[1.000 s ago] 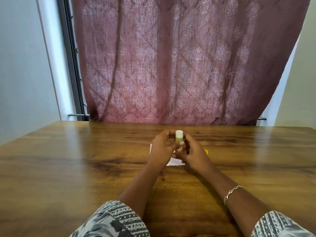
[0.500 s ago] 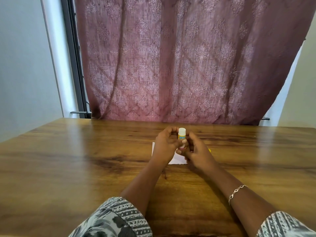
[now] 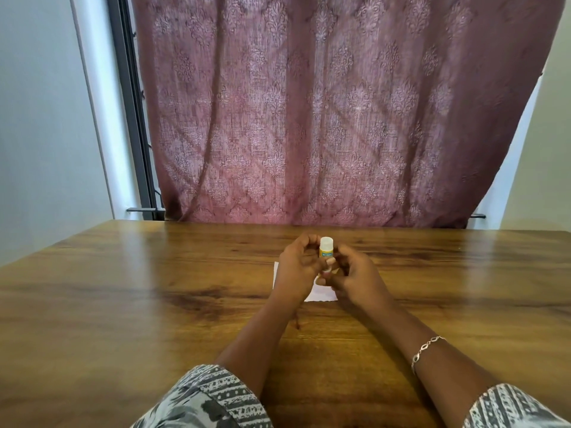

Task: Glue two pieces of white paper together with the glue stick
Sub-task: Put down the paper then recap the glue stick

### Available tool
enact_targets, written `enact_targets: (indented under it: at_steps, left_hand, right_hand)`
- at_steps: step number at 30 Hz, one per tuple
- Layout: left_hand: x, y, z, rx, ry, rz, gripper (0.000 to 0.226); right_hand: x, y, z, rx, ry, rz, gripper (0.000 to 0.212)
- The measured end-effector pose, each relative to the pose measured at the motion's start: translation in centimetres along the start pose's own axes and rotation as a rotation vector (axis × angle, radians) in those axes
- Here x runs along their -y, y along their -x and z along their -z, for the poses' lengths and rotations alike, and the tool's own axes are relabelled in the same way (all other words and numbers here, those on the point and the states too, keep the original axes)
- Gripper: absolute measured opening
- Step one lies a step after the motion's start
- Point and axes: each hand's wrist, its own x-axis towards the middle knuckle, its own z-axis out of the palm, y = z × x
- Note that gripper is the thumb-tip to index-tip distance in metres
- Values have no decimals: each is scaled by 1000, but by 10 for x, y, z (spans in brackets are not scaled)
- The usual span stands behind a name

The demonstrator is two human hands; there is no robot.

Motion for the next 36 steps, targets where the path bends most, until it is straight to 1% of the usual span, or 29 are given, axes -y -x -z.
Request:
enact_targets:
  at_steps: [2, 4, 7, 10, 12, 14, 16, 18, 21, 22, 24, 27, 29, 32, 36]
  left_hand:
    - [1, 1, -1, -3, 21, 3, 35]
    - [1, 1, -1, -2, 23, 3, 34]
    - [1, 1, 1, -12, -7, -3, 34]
    - [1, 1, 1, -14, -17, -1, 34]
    - [0, 1, -1, -18, -20, -2, 34]
    - [0, 1, -2, -30, -22, -2, 34]
    - [-2, 3, -3, -31, -22, 1, 34]
    - [-2, 4, -3, -23, -27, -8, 33]
    - [-1, 3, -1, -38, -55, -15, 33]
    - [0, 3, 0, -46, -58, -11, 34]
    - [0, 3, 0, -47, -49, -5, 34]
    - [-1, 3, -2, -36, -66, -16, 34]
    - [-1, 4, -3, -35, -68, -21, 34]
    - [0, 3, -3, -34, -71, -24, 33]
    - [-2, 4, -4, -42, -70, -45, 33]
  right_hand:
    - [2, 1, -1, -23, 161, 51, 36]
    - [3, 3, -2, -31, 217, 73, 36]
    - [1, 3, -2, 17, 169, 56, 29]
    - [0, 3, 0, 51, 27, -14, 33]
    - [0, 3, -1, 48, -7, -31, 32]
    - [1, 3, -2, 38, 30, -17, 34]
    - [1, 3, -1, 31, 125, 20, 44]
    - [2, 4, -1, 25, 169, 38, 48]
    - [5, 5, -1, 42, 136, 34, 41]
    - [6, 5, -1, 56, 114, 27, 42]
    - [4, 4, 0, 71, 70, 10, 51]
    - [0, 2, 1, 62, 49, -1, 50]
    - [0, 2, 1, 58, 102, 3, 50]
    - [2, 2, 1, 64, 162, 10, 58]
    - [10, 5, 12, 128, 270, 44, 58]
